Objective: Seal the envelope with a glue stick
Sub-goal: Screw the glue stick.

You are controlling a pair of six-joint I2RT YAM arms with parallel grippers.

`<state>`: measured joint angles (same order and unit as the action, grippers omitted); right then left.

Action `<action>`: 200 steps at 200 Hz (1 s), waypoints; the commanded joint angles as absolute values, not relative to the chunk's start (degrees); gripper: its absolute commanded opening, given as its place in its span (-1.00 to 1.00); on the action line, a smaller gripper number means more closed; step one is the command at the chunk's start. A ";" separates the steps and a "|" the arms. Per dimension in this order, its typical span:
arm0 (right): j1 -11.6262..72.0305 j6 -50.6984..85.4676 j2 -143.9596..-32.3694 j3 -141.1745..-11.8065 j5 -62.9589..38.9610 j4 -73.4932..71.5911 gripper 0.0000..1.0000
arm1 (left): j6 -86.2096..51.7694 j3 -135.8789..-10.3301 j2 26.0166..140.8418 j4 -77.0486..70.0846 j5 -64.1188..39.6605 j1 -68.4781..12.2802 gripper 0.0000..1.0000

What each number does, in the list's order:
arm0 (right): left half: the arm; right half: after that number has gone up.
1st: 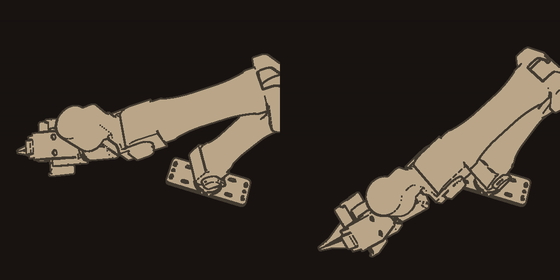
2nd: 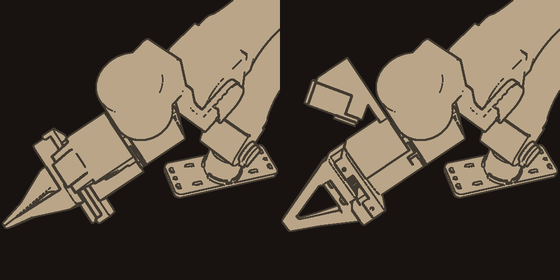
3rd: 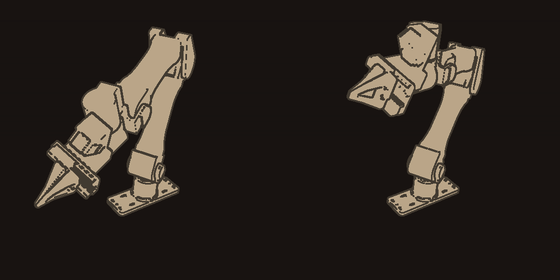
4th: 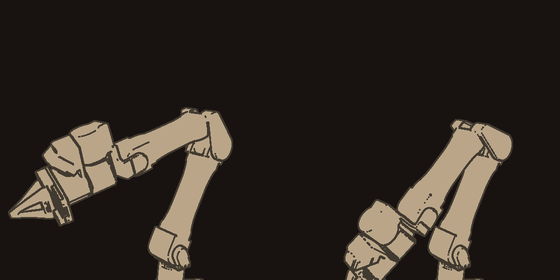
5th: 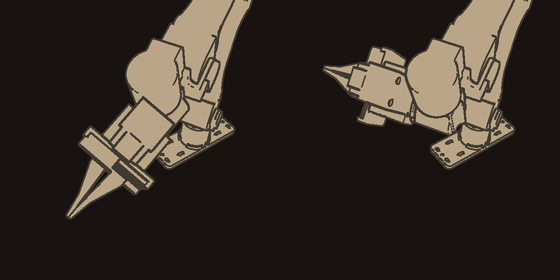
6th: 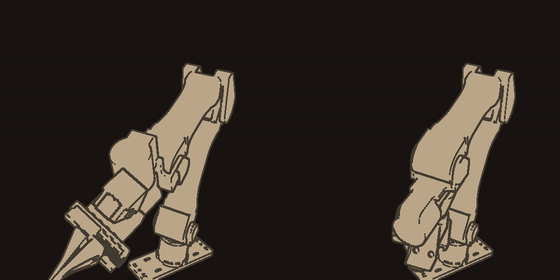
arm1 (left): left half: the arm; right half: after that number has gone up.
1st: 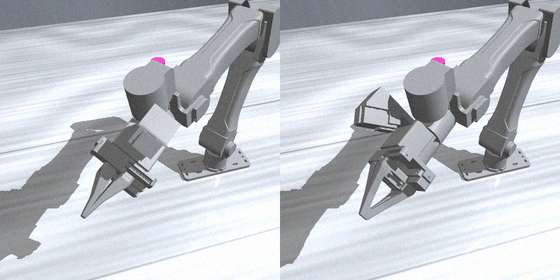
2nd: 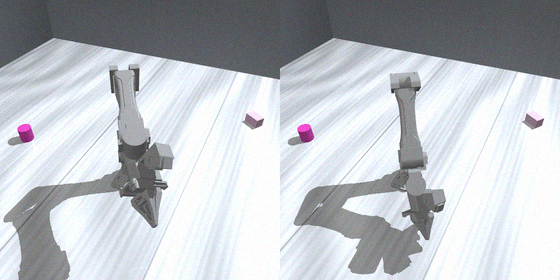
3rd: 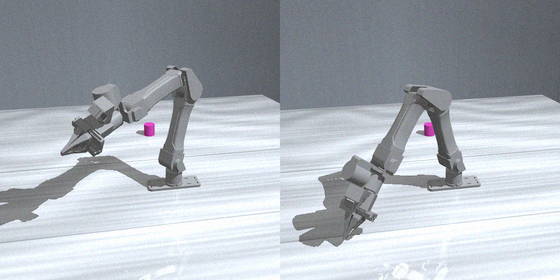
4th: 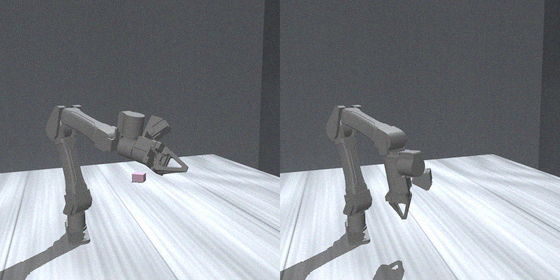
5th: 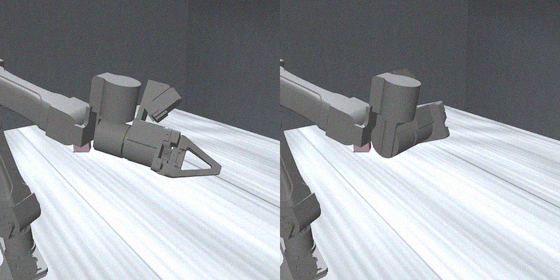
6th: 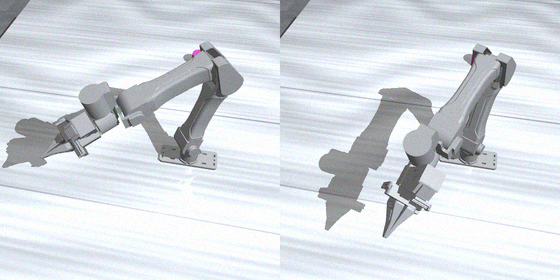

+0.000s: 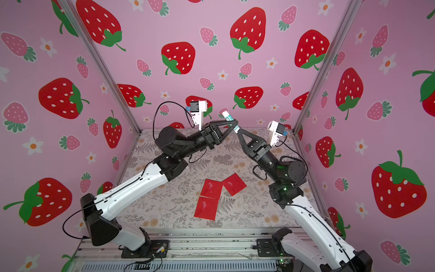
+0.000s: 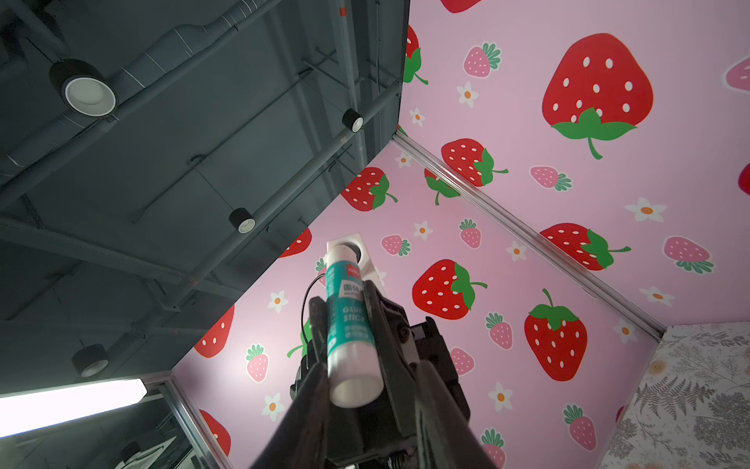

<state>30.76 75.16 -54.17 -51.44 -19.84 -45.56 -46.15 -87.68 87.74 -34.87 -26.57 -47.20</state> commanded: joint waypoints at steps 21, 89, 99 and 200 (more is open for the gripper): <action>31.28 75.06 -54.95 -54.27 -21.35 -47.90 -0.30 | -45.93 -90.78 88.63 -36.73 -26.57 -47.28 -1.00; 31.40 72.14 -54.54 -54.45 -20.97 -46.33 -0.62 | -46.50 -90.61 88.87 -36.90 -26.54 -47.29 -1.00; 31.44 69.24 -54.08 -54.68 -20.67 -43.97 -0.72 | -46.49 -90.53 88.76 -36.74 -26.45 -47.33 -1.00; 33.34 -26.68 -57.42 -54.16 -20.04 -46.23 -0.91 | -49.84 -87.09 87.23 -35.42 -21.40 -47.32 -1.00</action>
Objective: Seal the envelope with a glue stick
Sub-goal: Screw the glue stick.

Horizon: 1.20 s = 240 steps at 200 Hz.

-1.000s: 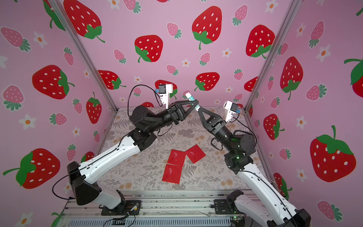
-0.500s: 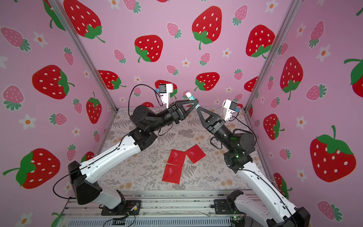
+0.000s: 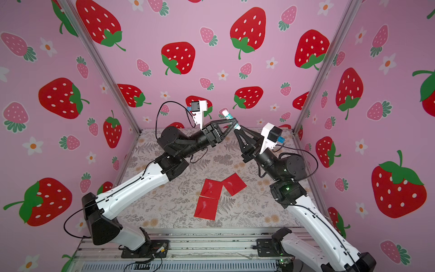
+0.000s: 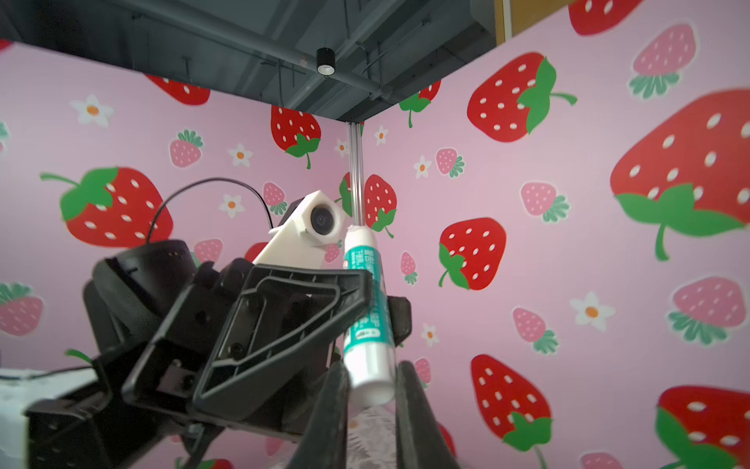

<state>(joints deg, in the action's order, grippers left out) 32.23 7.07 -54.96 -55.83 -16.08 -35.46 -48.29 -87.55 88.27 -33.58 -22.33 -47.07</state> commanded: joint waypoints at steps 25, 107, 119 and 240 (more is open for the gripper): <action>35.16 -41.94 -58.49 -51.99 -25.78 -49.65 -0.91 | -50.54 -86.89 87.51 -35.71 -21.29 -47.28 -1.00; 36.66 27.07 -44.34 -54.78 -0.94 -26.13 0.14 | -48.19 -89.68 88.04 -36.66 -27.04 -47.31 -1.00; 36.71 38.13 -44.30 -55.55 -3.68 -24.84 0.14 | -48.23 -89.91 88.30 -37.87 -28.07 -47.29 -1.00; 36.73 73.01 -51.01 -55.28 -13.13 -38.65 -0.10 | -49.31 -89.75 87.78 -40.69 -29.19 -47.29 -1.00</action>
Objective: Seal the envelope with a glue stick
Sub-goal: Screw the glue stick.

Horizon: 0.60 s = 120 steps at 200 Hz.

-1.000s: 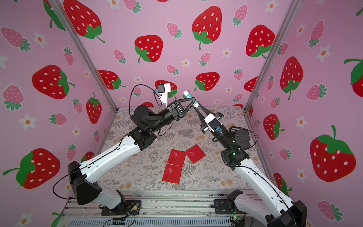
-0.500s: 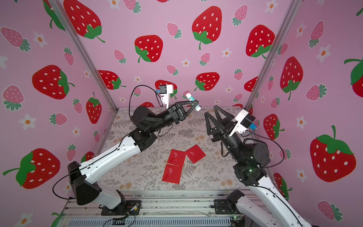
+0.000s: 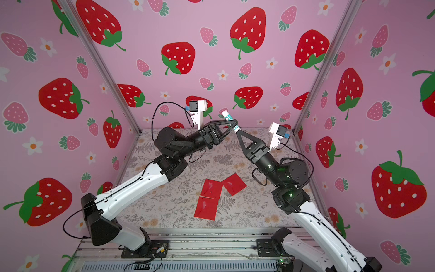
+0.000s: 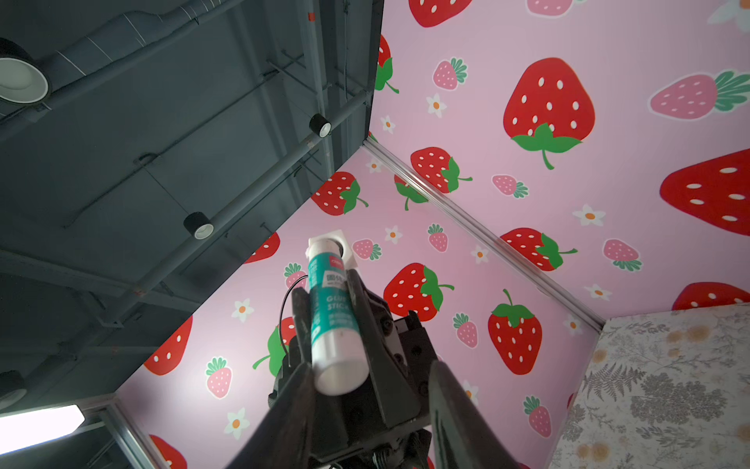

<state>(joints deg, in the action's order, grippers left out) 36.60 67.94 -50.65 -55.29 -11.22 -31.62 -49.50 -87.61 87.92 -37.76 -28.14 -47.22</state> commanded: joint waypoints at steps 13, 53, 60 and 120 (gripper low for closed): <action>36.69 73.30 -51.20 -55.50 -13.06 -38.99 -0.11 | -48.91 -89.30 87.63 -40.44 -28.85 -47.33 -1.00; 36.69 71.99 -50.99 -56.70 -12.73 -36.42 -0.37 | -48.69 -88.93 87.62 -39.81 -28.32 -47.33 -1.00; 36.68 71.77 -51.06 -56.69 -12.70 -36.39 -0.41 | -48.74 -89.05 87.65 -39.87 -28.40 -47.29 -1.00; 36.65 71.01 -51.37 -57.22 -12.88 -35.77 -0.52 | -49.21 -89.44 88.45 -39.64 -28.59 -47.32 -1.00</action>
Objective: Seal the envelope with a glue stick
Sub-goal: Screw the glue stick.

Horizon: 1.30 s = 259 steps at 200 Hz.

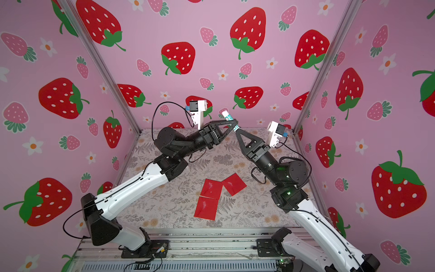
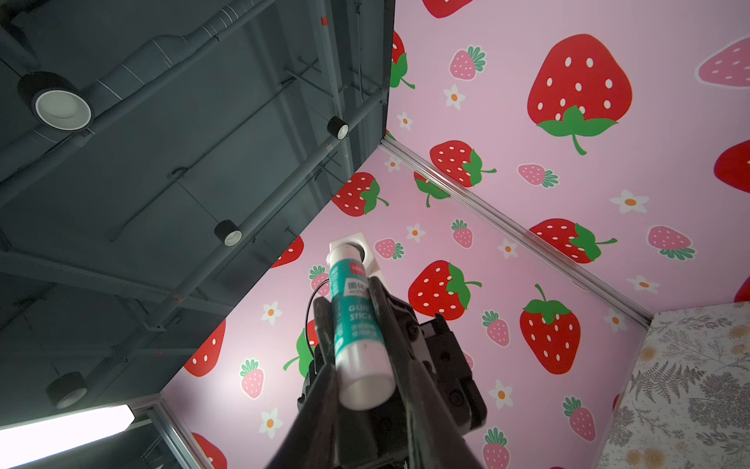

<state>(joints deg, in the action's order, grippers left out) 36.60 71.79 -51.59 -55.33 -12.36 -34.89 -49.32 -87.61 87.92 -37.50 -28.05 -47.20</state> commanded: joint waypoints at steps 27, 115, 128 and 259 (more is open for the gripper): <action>36.71 67.68 -50.60 -56.96 -11.99 -34.58 -0.69 | -48.92 -89.48 88.48 -39.19 -28.61 -47.28 -1.00; 36.69 -1.39 -54.64 -62.24 -15.14 -25.91 -0.87 | -50.71 -88.04 88.03 -37.62 -27.30 -47.27 -1.00; 36.75 -19.74 -55.77 -62.29 -21.04 -26.79 -0.94 | -50.81 -87.80 87.66 -37.21 -27.00 -47.41 -1.00; 38.29 38.90 -43.00 -52.97 -2.38 -24.82 0.02 | -47.31 -86.92 86.39 -38.58 -29.43 -47.31 -1.00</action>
